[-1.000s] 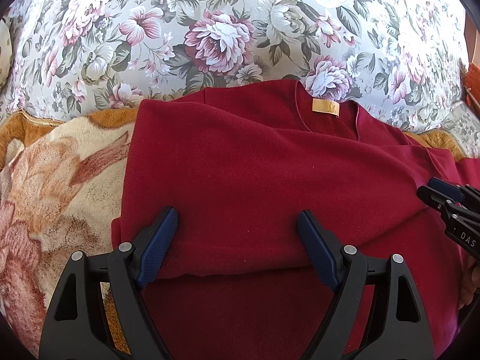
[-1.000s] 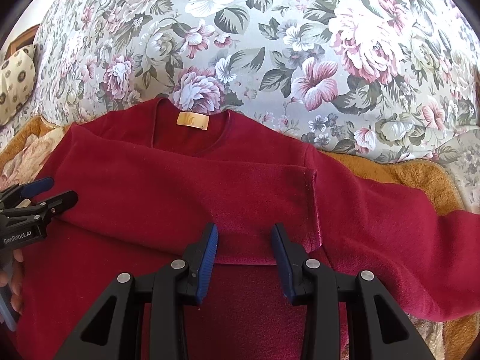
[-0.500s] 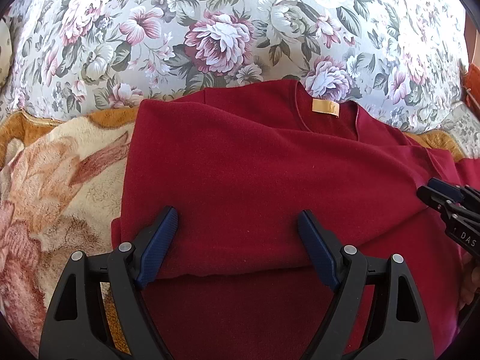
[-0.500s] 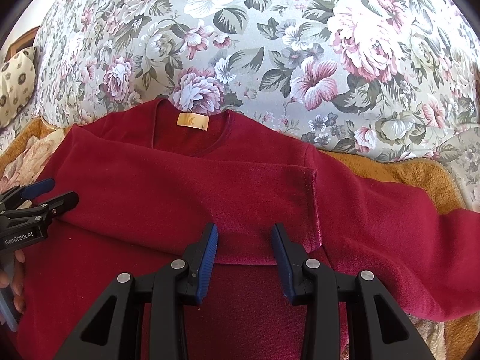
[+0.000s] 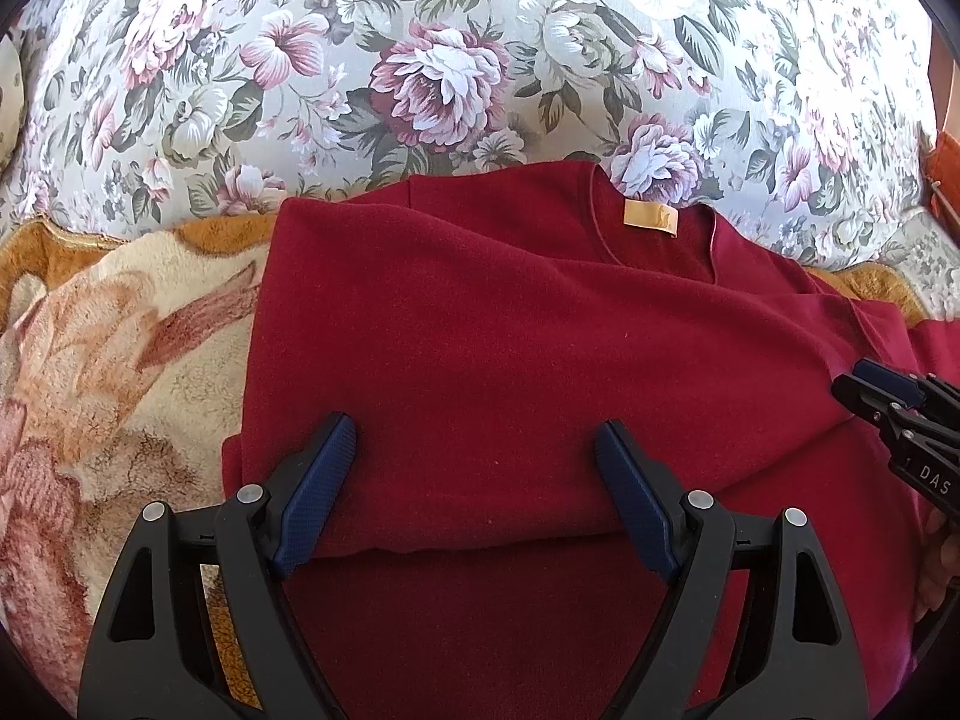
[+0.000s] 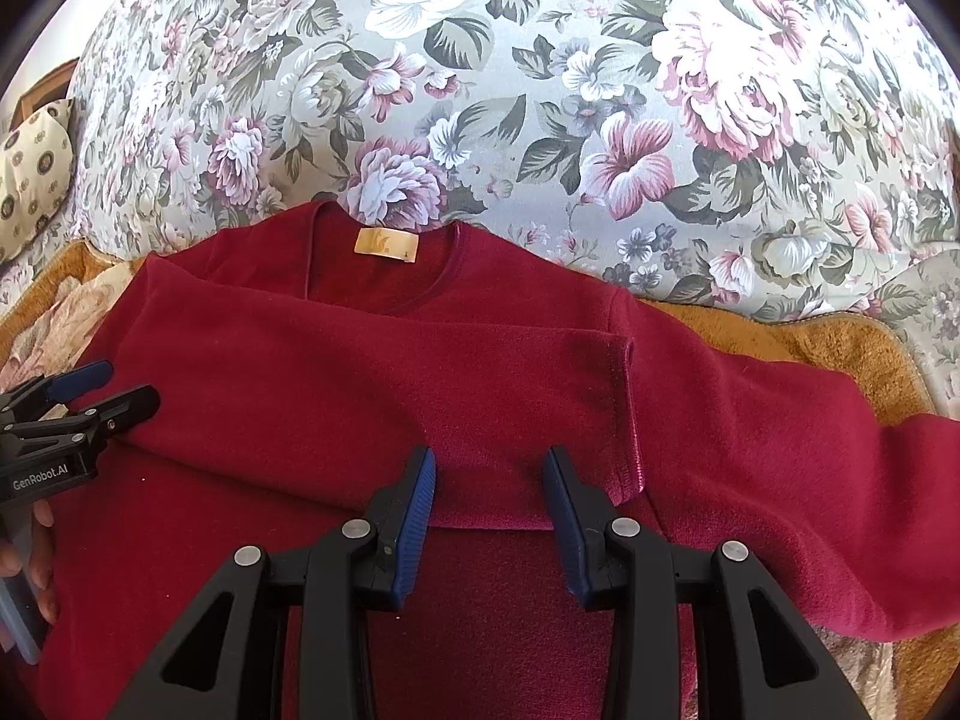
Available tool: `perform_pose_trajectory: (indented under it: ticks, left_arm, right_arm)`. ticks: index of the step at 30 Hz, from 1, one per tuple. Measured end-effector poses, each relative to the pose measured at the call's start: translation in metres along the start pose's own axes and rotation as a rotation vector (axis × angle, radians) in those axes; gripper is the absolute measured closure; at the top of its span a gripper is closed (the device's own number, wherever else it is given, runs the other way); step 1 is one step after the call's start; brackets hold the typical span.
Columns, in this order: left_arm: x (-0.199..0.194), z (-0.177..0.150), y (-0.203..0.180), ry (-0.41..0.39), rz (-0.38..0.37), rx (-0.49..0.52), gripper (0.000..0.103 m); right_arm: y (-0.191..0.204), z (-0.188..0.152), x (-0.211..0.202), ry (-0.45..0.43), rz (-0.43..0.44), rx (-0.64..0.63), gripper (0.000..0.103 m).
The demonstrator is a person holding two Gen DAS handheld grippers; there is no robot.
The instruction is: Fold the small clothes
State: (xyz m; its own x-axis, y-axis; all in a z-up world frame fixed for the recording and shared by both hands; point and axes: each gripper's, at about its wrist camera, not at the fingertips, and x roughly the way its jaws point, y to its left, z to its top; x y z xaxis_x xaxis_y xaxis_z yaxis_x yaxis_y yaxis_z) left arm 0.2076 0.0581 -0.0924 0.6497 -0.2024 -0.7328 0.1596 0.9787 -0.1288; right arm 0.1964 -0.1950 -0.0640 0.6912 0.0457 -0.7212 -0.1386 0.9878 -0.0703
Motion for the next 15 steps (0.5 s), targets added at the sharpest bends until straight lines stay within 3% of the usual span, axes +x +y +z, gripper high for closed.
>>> perform_pose_trajectory:
  ticks: [15]
  left_arm:
    - [0.0001,-0.0006,-0.0008,0.0,-0.001,0.001,0.019]
  right_arm:
    - [0.0002,-0.0003,-0.0001,0.0,0.002,0.001,0.067]
